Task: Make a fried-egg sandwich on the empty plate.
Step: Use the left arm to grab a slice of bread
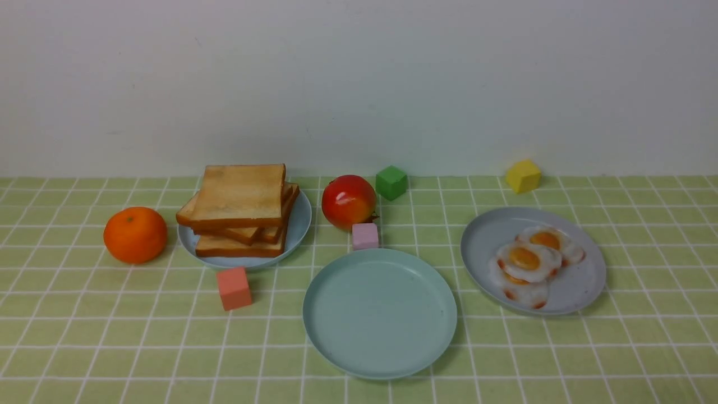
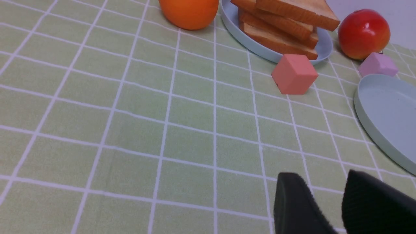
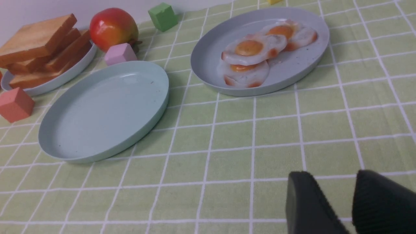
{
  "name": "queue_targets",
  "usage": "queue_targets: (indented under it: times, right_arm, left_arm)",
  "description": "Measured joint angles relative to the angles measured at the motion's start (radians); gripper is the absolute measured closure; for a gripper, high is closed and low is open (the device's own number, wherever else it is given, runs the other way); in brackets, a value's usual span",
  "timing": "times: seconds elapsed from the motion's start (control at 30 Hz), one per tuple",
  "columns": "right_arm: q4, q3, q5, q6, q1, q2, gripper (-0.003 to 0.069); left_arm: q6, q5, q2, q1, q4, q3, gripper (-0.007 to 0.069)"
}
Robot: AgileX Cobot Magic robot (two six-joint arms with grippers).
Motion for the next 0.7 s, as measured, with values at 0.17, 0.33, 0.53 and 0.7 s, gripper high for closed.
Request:
queue_targets:
  times: [0.17, 0.33, 0.53, 0.7]
  right_arm:
    - [-0.024, 0.000, -0.003, 0.000, 0.000, 0.000, 0.0418]
    - [-0.024, 0.000, -0.004, 0.000, 0.000, 0.000, 0.0418]
    - [-0.017, 0.007, -0.047, 0.000, 0.000, 0.000, 0.0418]
    - [0.044, 0.015, -0.205, 0.000, 0.000, 0.000, 0.0418]
  left_arm:
    - [0.000, 0.000, 0.000, 0.000, 0.000, 0.000, 0.0386]
    - [0.000, 0.000, 0.000, 0.000, 0.000, 0.000, 0.0386]
    - [0.000, -0.047, 0.000, 0.000, 0.003, 0.001, 0.0386]
    - [0.000, -0.290, 0.000, 0.000, -0.006, 0.001, 0.0386]
